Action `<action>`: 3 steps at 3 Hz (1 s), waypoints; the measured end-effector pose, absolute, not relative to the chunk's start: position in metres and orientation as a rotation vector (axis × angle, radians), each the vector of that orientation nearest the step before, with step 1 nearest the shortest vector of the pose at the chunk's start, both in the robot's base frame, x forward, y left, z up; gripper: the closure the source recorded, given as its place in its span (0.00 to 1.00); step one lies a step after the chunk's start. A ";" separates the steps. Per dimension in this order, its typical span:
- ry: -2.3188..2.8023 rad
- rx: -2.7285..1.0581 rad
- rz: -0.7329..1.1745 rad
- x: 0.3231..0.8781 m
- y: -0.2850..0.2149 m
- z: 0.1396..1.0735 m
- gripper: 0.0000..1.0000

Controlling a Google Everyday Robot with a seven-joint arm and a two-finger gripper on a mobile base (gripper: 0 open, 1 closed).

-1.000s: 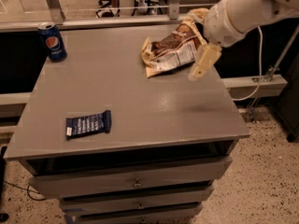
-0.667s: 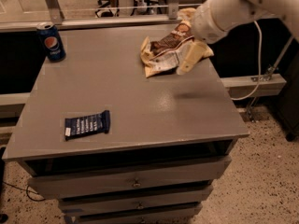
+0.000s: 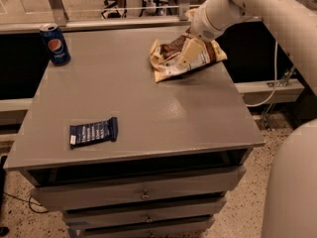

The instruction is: Move brown chip bag near rxbar blueberry

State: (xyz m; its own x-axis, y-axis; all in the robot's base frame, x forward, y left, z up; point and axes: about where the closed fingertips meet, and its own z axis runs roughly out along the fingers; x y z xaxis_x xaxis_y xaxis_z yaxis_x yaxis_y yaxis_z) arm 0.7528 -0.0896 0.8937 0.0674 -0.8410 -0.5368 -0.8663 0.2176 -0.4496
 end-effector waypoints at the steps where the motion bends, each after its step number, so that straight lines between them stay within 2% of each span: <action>1: 1.838 -1.540 0.040 0.770 -0.096 0.879 0.00; 2: 1.890 -1.517 0.050 0.774 -0.101 0.874 0.17; 3: 1.886 -1.525 0.077 0.767 -0.095 0.882 0.41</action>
Offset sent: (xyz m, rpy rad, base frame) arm 0.0255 -0.0227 -0.0176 -0.0036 0.1117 -0.1566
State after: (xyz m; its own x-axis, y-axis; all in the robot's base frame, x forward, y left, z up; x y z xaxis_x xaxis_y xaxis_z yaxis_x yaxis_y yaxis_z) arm 0.7674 -0.0951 0.8817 -0.0618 -0.8367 -0.5442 -0.8780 0.3049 -0.3690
